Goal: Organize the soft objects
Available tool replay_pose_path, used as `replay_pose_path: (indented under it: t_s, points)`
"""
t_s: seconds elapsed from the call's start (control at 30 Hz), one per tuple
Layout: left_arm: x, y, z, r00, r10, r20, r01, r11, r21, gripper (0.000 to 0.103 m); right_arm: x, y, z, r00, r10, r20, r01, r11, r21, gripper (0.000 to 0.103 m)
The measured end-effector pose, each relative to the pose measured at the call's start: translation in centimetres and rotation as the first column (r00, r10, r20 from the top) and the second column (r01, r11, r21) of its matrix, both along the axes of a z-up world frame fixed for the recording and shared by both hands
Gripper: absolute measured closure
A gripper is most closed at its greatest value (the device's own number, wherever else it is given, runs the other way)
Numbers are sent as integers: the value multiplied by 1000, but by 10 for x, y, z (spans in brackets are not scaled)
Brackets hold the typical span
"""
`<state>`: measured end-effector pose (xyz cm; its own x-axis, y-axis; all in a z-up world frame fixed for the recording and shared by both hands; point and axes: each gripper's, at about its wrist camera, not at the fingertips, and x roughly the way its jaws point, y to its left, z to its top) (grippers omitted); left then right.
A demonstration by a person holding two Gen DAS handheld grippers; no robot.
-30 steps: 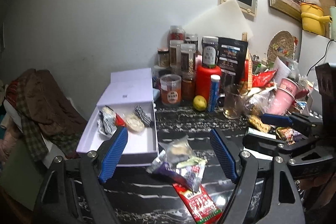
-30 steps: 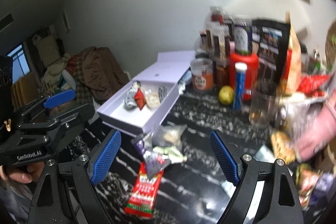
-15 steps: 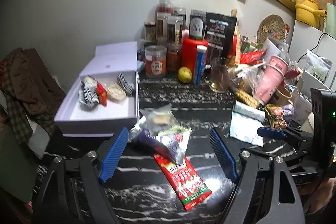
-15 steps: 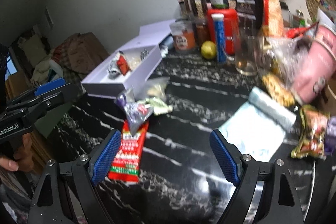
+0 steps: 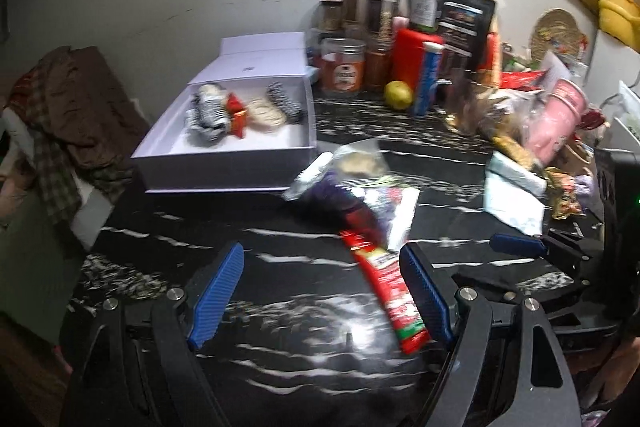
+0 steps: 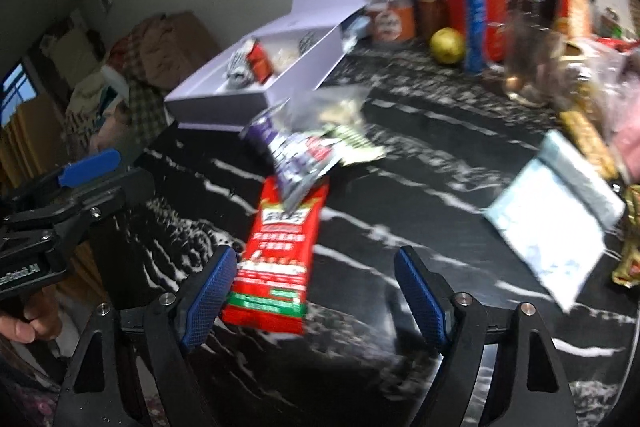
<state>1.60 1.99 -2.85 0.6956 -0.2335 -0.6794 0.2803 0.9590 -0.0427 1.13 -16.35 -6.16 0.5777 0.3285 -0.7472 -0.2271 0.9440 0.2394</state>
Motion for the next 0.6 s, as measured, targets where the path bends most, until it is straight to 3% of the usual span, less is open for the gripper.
replay_pose_path:
  t_s: [0.13, 0.23, 0.4, 0.53, 0.6]
  points:
    - [-2, 13, 2, 999, 44, 15, -44, 999, -8, 22, 10, 31, -9, 998, 59, -5, -60, 995, -79, 21]
    - [-2, 19, 1, 997, 75, 25, -75, 997, 1, 22, 16, 44, -14, 996, 84, -21, -85, 993, -87, 21]
    - [4, 32, -4, 994, 114, -2, -114, 993, -28, 22, 26, 52, -29, 996, 74, -60, -82, 984, -155, 21]
    - [11, 36, -8, 992, 128, -12, -129, 991, -44, 22, 25, 52, -33, 994, 104, -40, -110, 973, -201, 51]
    - [17, 32, -8, 993, 112, -23, -113, 991, -67, 22, 24, 47, -32, 993, 112, -47, -119, 975, -185, 53]
